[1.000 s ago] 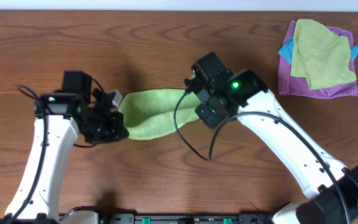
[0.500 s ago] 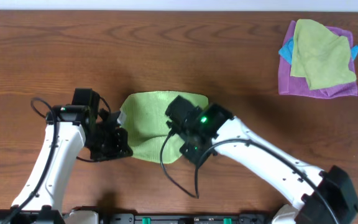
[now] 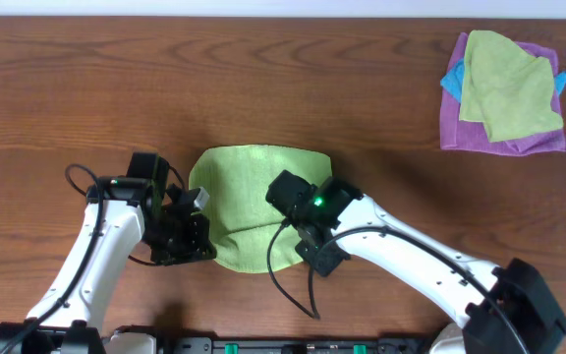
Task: Fold the cloth
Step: 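Swing the held towel toward the near side and lay it flat, then pull both grippers apart toward the far corners, spreading the towel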
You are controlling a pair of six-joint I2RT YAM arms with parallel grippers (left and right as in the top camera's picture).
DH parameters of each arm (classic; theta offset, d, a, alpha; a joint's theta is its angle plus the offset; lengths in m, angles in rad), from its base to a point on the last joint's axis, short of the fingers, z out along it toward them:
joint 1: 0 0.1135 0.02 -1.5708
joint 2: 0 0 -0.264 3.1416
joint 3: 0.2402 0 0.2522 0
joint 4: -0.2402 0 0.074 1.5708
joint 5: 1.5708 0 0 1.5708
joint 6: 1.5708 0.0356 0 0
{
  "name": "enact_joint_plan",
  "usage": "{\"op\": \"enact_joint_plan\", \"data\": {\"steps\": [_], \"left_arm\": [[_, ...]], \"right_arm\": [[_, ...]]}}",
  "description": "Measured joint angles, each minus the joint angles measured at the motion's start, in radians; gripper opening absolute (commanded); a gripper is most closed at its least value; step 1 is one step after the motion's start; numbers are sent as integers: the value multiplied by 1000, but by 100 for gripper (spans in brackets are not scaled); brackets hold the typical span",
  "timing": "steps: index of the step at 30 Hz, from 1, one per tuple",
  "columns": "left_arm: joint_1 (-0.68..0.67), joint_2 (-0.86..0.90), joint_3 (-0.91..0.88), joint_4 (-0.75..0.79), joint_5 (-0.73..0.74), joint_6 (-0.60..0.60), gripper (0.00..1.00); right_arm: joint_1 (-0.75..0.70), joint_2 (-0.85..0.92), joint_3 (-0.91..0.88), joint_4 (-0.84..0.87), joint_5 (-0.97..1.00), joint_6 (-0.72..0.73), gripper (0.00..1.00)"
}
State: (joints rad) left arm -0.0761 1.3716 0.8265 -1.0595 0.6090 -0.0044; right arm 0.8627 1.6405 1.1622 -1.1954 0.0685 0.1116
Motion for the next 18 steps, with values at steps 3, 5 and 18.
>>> {"op": "enact_joint_plan", "data": {"steps": [3, 5, 18], "left_arm": [[0, 0, 0, -9, -6, 4, 41], [0, 0, 0, -15, -9, -2, 96], [-1, 0, -5, 238, -14, -97, 95]], "right_arm": [[0, 0, -6, -9, -2, 9, 49], [0, 0, -6, -17, -2, 10, 81], [-23, -87, -5, 201, -29, 6, 1]]}}
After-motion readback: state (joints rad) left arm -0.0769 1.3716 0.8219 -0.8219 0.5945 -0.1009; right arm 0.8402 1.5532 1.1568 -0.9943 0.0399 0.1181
